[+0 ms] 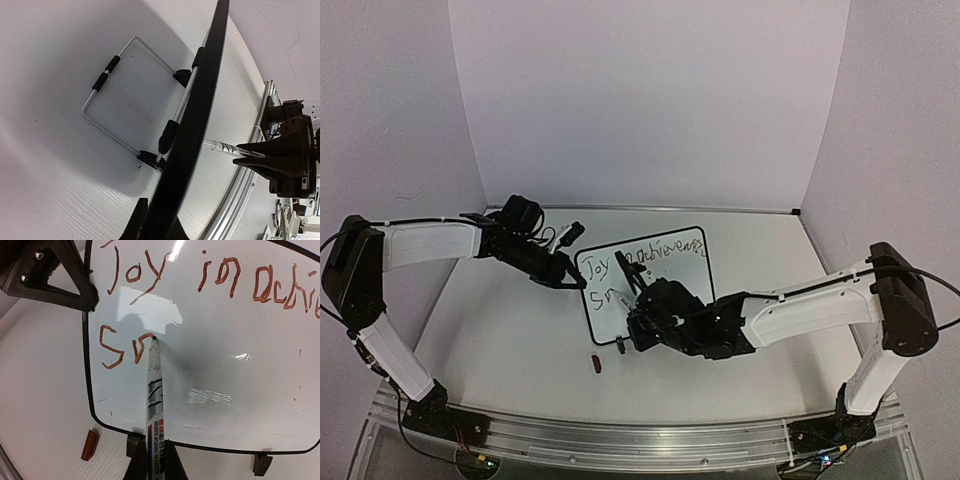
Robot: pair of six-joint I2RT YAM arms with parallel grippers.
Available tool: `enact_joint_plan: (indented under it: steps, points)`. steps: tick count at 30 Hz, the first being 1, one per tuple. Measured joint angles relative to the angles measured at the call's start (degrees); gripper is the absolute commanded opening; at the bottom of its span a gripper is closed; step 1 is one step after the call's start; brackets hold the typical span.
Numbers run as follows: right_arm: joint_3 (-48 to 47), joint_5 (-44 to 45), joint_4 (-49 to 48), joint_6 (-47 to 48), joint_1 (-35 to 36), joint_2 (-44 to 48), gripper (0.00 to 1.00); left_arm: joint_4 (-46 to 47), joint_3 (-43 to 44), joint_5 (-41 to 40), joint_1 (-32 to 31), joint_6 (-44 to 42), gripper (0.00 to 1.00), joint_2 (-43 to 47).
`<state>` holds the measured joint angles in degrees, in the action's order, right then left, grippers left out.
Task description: Write a sentence on the whiteboard
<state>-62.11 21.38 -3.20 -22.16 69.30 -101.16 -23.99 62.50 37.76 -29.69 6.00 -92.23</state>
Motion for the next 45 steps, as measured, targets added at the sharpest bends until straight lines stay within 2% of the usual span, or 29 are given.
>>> enact_joint_plan:
  steps: [20, 45]
  points:
    - [3.0, -1.15, 0.26, -0.63, 0.24, 1.55, 0.0, -0.04, 0.0, 0.04, 0.0, -0.02, 0.0, 0.0]
    - [-0.03, 3.85, 0.91, -1.32, 0.28, 0.23, 0.0, -0.02, -0.01, -0.01, 0.0, 0.0, 0.0, 0.0]
